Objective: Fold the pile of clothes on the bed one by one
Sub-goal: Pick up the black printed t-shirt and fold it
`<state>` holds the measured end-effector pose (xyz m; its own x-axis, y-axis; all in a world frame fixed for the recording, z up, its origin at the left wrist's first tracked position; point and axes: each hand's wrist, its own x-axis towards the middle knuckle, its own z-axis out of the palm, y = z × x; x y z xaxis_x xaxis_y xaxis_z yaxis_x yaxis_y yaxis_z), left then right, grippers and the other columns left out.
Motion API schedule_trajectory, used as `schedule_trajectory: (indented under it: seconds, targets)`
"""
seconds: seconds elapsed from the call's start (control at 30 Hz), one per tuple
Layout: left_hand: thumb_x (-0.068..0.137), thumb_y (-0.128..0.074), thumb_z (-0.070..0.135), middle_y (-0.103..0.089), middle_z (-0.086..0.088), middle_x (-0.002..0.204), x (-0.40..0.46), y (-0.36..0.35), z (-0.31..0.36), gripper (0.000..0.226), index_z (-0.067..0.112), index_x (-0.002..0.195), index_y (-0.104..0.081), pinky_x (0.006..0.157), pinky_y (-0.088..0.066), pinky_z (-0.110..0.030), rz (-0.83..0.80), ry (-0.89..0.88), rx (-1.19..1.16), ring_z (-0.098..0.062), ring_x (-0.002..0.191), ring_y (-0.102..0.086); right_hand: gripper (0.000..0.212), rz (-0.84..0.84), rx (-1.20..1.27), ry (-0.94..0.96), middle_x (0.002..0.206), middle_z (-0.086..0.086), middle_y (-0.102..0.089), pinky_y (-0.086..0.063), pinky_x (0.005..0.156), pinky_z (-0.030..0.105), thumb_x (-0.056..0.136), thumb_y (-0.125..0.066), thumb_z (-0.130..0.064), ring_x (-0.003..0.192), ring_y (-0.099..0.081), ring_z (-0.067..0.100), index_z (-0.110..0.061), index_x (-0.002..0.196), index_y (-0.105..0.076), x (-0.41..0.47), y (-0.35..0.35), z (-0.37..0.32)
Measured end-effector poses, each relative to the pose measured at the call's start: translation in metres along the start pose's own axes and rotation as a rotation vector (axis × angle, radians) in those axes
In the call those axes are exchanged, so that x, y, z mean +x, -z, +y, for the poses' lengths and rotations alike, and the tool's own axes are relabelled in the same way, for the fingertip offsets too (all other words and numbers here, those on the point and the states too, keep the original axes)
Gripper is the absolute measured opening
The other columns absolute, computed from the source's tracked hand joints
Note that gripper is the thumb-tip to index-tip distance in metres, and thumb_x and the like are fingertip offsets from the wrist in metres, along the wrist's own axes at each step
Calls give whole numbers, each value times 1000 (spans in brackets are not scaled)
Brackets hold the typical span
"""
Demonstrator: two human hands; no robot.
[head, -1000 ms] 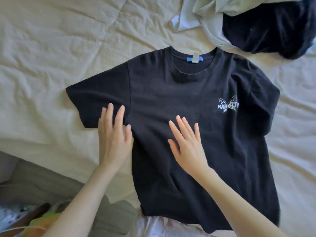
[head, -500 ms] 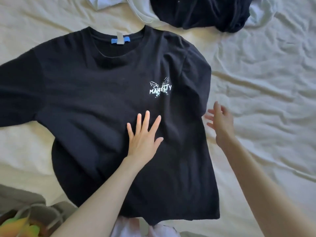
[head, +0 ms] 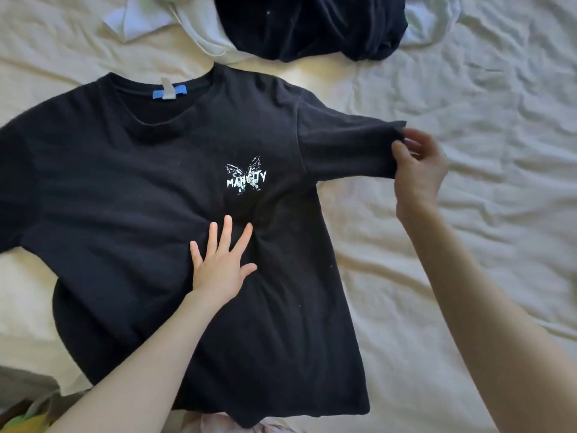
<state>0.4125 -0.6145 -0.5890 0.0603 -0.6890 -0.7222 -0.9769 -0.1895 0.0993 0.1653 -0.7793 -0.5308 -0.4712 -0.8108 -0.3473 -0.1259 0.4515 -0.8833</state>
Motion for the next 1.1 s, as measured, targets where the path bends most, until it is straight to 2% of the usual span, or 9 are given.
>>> schedule_trajectory:
  seconds: [0.1,0.17,0.4,0.5,0.73,0.8,0.9,1.0,1.1]
  targets:
    - [96,-36,50,28,1,154,0,2,0,72,39,147,14,113,-2,-56,-16,15,7,-25,143,23,33,-122,-15,-335,100,0,-55,-47,68,25,91,-60,-26,83,-57,13,-14,121,-50,14,-1,14]
    - [96,-37,50,28,2,155,0,3,1,72,39,147,13,113,-4,-56,-16,21,14,-25,143,22,27,-212,-45,-493,85,0,-49,-41,55,25,92,-59,-35,66,-48,11,-13,107,-53,16,1,20]
    - [97,-39,48,27,2,155,2,4,5,72,39,147,13,113,-4,-57,-28,42,19,-25,143,22,22,-304,107,-639,85,2,-59,-47,62,19,88,-66,-27,71,-58,10,-8,95,-57,9,-2,29]
    - [97,-39,48,27,2,155,2,5,3,73,39,147,13,113,-4,-56,-31,46,21,-25,143,22,25,-331,43,-650,86,-2,-49,-40,57,18,88,-66,-27,62,-43,6,-10,101,-53,10,-8,20]
    - [96,-48,39,13,4,158,-2,17,5,66,40,149,-8,114,-7,-53,6,28,-106,-22,145,13,9,-56,188,-516,99,5,-58,-52,77,28,92,-52,-7,88,-59,18,-13,85,-52,-4,-14,9]
    - [96,-48,36,-11,3,158,-5,31,1,50,35,144,-32,113,-18,-44,75,35,-295,-18,145,-6,5,-28,149,-337,89,-2,-55,-49,76,19,93,-51,-11,84,-56,13,-14,90,-51,-12,-26,-2]
    - [99,-40,36,-50,1,138,0,72,-9,36,24,132,-52,100,-35,-28,159,157,-949,-12,123,-46,7,-100,-123,276,92,-4,-62,-38,67,8,92,-52,-13,80,-56,7,-11,99,-52,-32,-59,-22]
    - [102,-32,39,-58,-4,123,14,121,-27,41,16,129,-51,91,-46,-34,284,272,-1426,-17,107,-59,16,-419,-471,789,133,11,-55,-33,99,24,88,-55,-7,122,-51,23,-1,102,-58,-62,-89,-17]
    - [102,-32,39,-57,-3,119,28,154,-42,43,13,134,-46,90,-48,-35,398,272,-1536,-16,104,-60,23,-843,-920,924,150,4,-37,-5,117,38,93,-53,-17,144,-19,19,-7,114,-54,-90,-93,21]
